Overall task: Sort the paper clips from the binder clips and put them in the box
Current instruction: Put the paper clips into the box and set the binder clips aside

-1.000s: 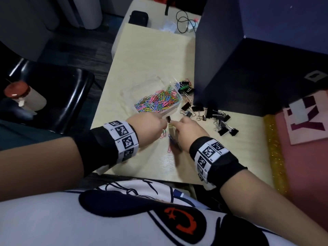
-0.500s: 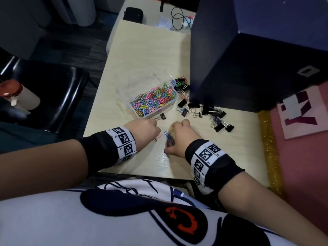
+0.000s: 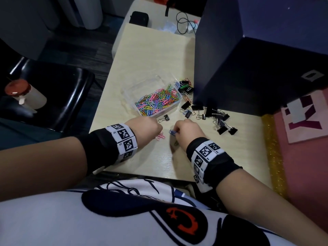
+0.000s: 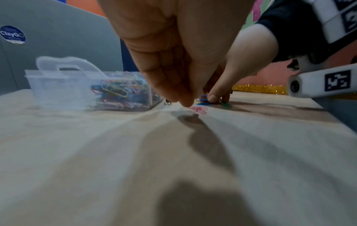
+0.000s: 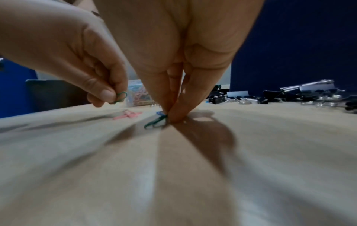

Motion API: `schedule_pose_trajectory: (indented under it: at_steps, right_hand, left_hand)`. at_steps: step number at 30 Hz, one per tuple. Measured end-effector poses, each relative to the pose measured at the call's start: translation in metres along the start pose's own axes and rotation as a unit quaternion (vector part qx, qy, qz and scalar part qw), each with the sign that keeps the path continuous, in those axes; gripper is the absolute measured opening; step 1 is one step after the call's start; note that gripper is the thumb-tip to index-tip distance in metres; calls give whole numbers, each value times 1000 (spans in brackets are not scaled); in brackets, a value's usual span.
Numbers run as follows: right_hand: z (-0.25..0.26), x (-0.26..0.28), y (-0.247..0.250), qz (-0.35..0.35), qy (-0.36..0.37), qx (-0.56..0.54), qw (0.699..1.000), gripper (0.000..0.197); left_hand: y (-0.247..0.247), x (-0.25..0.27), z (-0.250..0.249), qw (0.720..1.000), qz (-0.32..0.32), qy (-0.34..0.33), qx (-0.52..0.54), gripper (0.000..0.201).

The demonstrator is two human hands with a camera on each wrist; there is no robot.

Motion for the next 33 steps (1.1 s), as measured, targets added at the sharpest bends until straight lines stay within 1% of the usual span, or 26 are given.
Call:
schedule_pose_trajectory:
  at_steps: [2, 4, 5, 6, 8, 9, 10, 11, 13, 14, 15, 17, 18, 19, 21, 24, 29, 33]
  right_hand:
    - [-2, -5, 10, 3, -12, 1, 1000, 18]
    - [1, -11, 24, 2, -16, -10, 1000, 18]
    - [5, -13, 33, -20, -16, -30, 999, 16]
    - [9, -15, 42, -57, -12, -61, 996, 13]
    - [19, -19, 61, -135, 3, -129, 982, 11]
    - [24, -21, 68, -154, 10, -157, 975, 14]
    - [28, -24, 73, -158, 17, -169, 973, 20]
    - [31, -26, 75, -152, 19, -160, 975, 25]
    - [30, -28, 75, -125, 10, -107, 986, 31]
    - [27, -27, 70, -97, 3, -68, 993, 32]
    - [24, -26, 62, -54, 0, -22, 998, 31]
    - [13, -18, 38, 43, -2, 56, 997, 36]
    - [8, -12, 26, 77, 1, 74, 994, 43]
    - [4, -5, 16, 96, 6, 78, 992, 49]
    - [0, 3, 2, 88, 27, 67, 993, 55]
    - [-1, 6, -5, 57, 51, 35, 996, 48]
    - [-2, 5, -8, 23, 52, 35, 998, 30]
    - [-4, 3, -9, 13, 34, 38, 999, 26]
  left_hand:
    - [9, 2, 5, 1000, -22, 1, 19, 21]
    - [22, 4, 14, 997, -61, 12, 49, 22]
    - [28, 6, 20, 994, -80, 22, 68, 23]
    - [35, 7, 25, 991, -100, 33, 87, 23]
    - [49, 7, 37, 982, -139, 59, 112, 22]
    - [54, 7, 43, 979, -152, 74, 116, 22]
    - [58, 6, 47, 976, -159, 90, 119, 23]
    - [61, 5, 51, 974, -163, 103, 122, 26]
    - [63, 4, 52, 971, -171, 110, 127, 31]
    - [62, 4, 49, 971, -175, 103, 128, 32]
    - [60, 5, 43, 972, -174, 92, 126, 31]
    - [48, 6, 27, 980, -148, 60, 118, 29]
    - [40, 5, 18, 986, -123, 41, 106, 29]
    - [32, 3, 9, 991, -94, 24, 91, 29]
    - [17, -2, -6, 997, -42, -2, 57, 30]
    - [2, -10, -16, 1000, 2, -26, 12, 25]
    - [0, -18, -20, 999, 26, -28, -31, 15]
    - [1, -19, -22, 999, 33, -16, -40, 12]
Point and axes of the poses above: each hand's wrist, its own x-axis away from the middle knuckle, its own y-axis out of the back of the hand, z = x × y, the point moved 5 cm from there along -x, towards the middle knuckle, and after that the axes turned 3 degrees about -z, right-handed, at the moved point
